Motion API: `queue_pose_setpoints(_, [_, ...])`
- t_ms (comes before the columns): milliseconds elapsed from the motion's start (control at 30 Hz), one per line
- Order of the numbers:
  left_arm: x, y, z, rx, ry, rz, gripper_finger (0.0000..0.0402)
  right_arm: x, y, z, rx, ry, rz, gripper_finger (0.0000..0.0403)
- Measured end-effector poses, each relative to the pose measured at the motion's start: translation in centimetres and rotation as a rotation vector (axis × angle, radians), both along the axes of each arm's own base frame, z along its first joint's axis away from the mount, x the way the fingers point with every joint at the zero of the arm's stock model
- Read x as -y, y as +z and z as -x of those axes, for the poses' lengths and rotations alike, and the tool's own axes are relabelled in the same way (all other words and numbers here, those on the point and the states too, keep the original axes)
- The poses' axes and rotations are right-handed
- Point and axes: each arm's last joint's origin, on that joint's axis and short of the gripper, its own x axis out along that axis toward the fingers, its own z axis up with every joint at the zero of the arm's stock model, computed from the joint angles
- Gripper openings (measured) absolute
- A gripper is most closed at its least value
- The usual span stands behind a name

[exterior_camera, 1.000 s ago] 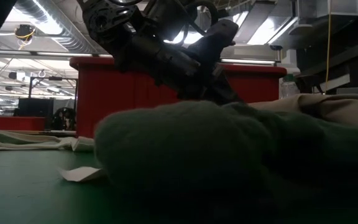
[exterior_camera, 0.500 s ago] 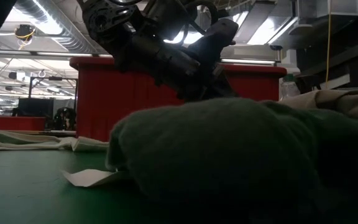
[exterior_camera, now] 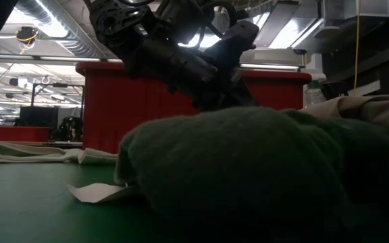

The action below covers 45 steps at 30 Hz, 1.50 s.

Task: Fold laundry
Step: Fold the grey shorts

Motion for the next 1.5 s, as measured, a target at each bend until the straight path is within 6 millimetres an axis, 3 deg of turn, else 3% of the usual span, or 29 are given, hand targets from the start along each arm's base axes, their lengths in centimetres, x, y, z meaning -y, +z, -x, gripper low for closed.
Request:
queue_pose_setpoints(267, [0.0,0.0,0.0,0.000,0.000,0.000,0.0000,0.3,0.2,-0.1,-0.082,-0.026,-0.070,0.0168])
queue_pose_setpoints(567, [0.0,0.0,0.0,0.000,0.000,0.000,0.0000,-1.1,-0.3,0.5,0.082,0.077,-0.003,0.0168])
queue_pose_setpoints(867, [0.0,0.0,0.0,0.000,0.000,0.000,0.0000,-0.8,-1.3,1.5,0.074,0.024,0.038,0.0165])
queue_pose_setpoints(1000, [0.0,0.0,0.0,0.000,-0.001,0.000,0.0000,-0.8,-1.4,1.5,0.080,0.046,0.026,0.0133])
queue_pose_setpoints(1233, [0.0,0.0,0.0,0.002,-0.020,-0.035,0.0000,-0.7,-1.6,1.5,0.086,0.057,0.035,0.0018])
queue_pose_setpoints(1500, [0.0,0.0,0.0,0.003,-0.038,-0.068,0.0000,-0.6,-1.6,1.7,0.071,0.061,0.059,0.0008])
